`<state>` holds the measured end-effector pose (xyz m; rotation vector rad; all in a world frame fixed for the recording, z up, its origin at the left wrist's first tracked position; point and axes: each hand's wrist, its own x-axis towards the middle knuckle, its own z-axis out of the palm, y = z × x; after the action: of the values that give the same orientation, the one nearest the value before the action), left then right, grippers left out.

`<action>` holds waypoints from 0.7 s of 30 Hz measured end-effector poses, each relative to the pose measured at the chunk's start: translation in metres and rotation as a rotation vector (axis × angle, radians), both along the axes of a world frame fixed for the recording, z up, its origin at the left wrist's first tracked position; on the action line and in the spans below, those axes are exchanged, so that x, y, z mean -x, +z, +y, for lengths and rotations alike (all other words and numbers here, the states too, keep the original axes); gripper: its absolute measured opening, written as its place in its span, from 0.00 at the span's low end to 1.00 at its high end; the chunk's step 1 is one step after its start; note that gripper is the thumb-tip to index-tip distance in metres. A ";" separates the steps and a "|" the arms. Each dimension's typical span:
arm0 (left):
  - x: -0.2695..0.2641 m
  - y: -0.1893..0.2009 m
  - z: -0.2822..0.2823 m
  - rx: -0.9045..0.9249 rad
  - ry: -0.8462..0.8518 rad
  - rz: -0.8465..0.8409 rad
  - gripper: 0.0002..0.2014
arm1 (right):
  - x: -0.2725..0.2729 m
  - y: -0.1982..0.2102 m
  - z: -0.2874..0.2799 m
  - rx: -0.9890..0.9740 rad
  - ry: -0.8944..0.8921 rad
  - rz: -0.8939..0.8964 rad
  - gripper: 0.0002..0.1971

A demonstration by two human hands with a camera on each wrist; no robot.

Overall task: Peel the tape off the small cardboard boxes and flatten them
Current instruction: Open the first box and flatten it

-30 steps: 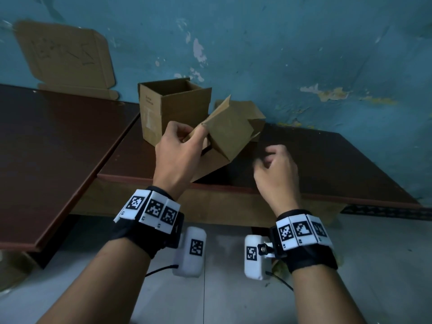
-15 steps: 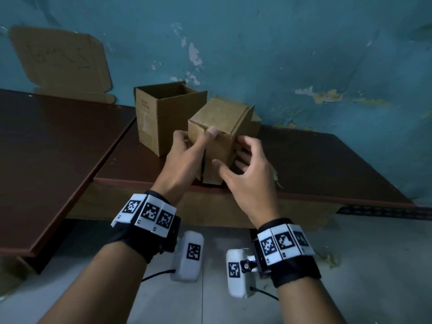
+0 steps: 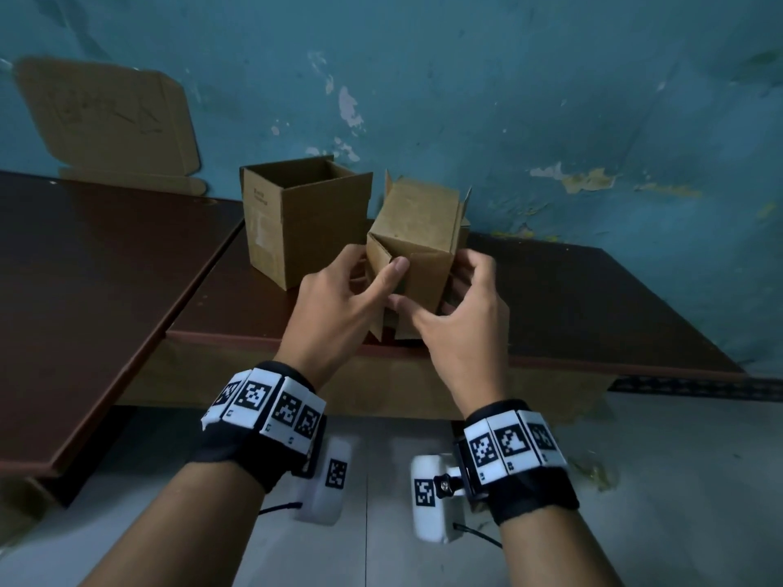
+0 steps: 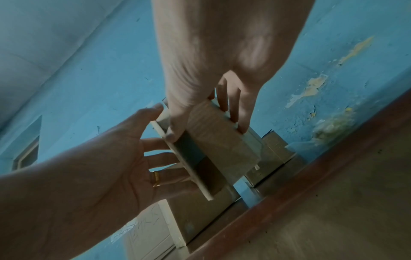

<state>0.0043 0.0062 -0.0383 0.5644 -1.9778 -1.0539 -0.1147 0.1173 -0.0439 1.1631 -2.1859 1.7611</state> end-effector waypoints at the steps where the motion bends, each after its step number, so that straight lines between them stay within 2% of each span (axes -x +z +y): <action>1: 0.000 0.000 0.000 0.037 -0.003 -0.006 0.18 | 0.001 0.000 0.001 0.000 0.012 -0.020 0.46; 3: -0.002 0.000 0.000 0.109 0.002 0.002 0.12 | 0.003 -0.001 0.001 0.006 0.013 -0.043 0.45; 6: -0.001 0.001 0.002 0.161 0.027 0.041 0.21 | 0.007 -0.003 0.000 0.015 -0.017 -0.020 0.38; 8: -0.001 0.002 0.004 0.132 0.034 0.066 0.26 | 0.006 -0.002 0.002 -0.008 -0.023 0.005 0.33; 14: -0.004 0.002 -0.001 0.000 0.102 0.097 0.32 | 0.013 -0.002 0.007 -0.065 -0.028 0.117 0.13; 18: -0.006 0.000 -0.006 -0.045 0.120 0.122 0.33 | 0.014 0.002 0.011 -0.030 -0.004 0.116 0.19; 21: -0.007 0.000 -0.010 -0.034 0.142 0.143 0.32 | 0.013 0.004 0.013 0.004 0.029 0.087 0.17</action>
<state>0.0113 -0.0033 -0.0385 0.6209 -1.7715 -1.0133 -0.1274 0.1299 -0.0401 1.2520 -2.1257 1.6911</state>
